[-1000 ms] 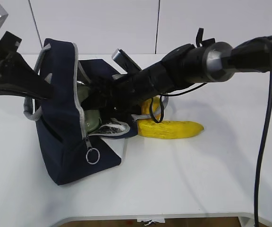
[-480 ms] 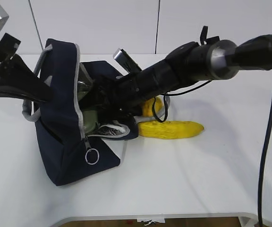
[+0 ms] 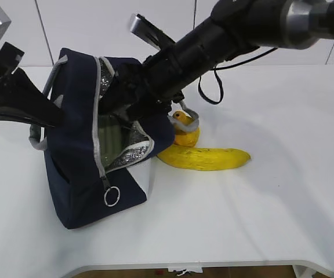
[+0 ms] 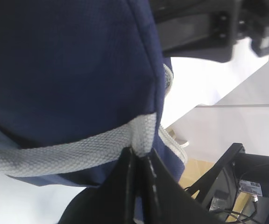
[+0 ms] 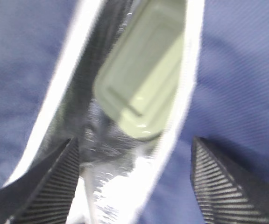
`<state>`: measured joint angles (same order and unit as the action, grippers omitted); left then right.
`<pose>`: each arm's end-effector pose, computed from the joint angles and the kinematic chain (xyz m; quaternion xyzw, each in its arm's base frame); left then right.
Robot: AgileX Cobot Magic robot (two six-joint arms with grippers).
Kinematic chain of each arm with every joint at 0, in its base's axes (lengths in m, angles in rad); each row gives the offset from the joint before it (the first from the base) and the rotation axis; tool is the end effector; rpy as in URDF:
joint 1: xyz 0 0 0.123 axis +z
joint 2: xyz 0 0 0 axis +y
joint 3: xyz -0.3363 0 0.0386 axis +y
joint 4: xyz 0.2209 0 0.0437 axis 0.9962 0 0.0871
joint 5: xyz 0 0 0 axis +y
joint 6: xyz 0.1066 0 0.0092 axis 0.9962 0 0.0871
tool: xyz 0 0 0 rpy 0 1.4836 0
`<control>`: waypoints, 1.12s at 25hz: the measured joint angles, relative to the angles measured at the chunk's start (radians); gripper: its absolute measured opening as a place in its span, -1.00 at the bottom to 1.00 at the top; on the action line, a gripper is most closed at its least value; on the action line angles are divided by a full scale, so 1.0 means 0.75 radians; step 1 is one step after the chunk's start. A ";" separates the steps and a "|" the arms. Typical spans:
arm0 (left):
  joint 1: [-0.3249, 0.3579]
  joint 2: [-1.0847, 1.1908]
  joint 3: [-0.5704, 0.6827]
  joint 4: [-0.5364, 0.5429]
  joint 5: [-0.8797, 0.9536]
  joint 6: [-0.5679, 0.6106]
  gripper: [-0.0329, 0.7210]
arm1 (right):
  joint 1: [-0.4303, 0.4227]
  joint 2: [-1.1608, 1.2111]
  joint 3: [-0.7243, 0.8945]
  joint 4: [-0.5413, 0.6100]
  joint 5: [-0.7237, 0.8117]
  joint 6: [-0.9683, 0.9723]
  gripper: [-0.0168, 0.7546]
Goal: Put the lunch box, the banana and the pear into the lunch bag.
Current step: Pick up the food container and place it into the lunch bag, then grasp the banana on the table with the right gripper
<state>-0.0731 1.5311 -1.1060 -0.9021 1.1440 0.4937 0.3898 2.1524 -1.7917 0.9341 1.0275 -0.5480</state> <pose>0.2598 -0.0957 0.3376 0.0953 0.9087 -0.3872 0.1235 0.4137 0.2496 0.2783 -0.2403 0.8701 0.4024 0.1524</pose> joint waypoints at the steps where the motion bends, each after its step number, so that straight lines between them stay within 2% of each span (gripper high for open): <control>1: 0.000 0.000 0.000 0.005 0.004 0.000 -0.93 | 0.000 -0.003 -0.032 -0.058 0.030 0.020 0.52; 7: 0.000 0.000 0.000 0.047 0.028 0.000 -0.93 | 0.000 -0.003 -0.211 -0.309 0.233 0.105 0.52; 10: 0.000 0.000 0.000 0.063 0.031 0.000 -0.93 | 0.000 -0.007 -0.286 -0.401 0.254 0.131 0.50; 16: 0.000 0.000 0.000 0.114 0.045 0.000 -0.93 | 0.000 -0.092 -0.301 -0.657 0.267 0.251 0.50; 21: 0.000 0.000 0.000 0.137 0.056 0.000 -0.93 | 0.000 -0.232 -0.236 -0.829 0.273 0.305 0.50; 28: 0.000 0.000 0.000 0.191 0.061 0.001 -0.93 | 0.000 -0.447 0.014 -0.972 0.284 0.255 0.50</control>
<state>-0.0731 1.5311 -1.1060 -0.7587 1.1901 0.4942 0.3898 1.8170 -1.7812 0.2051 1.2408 -0.3566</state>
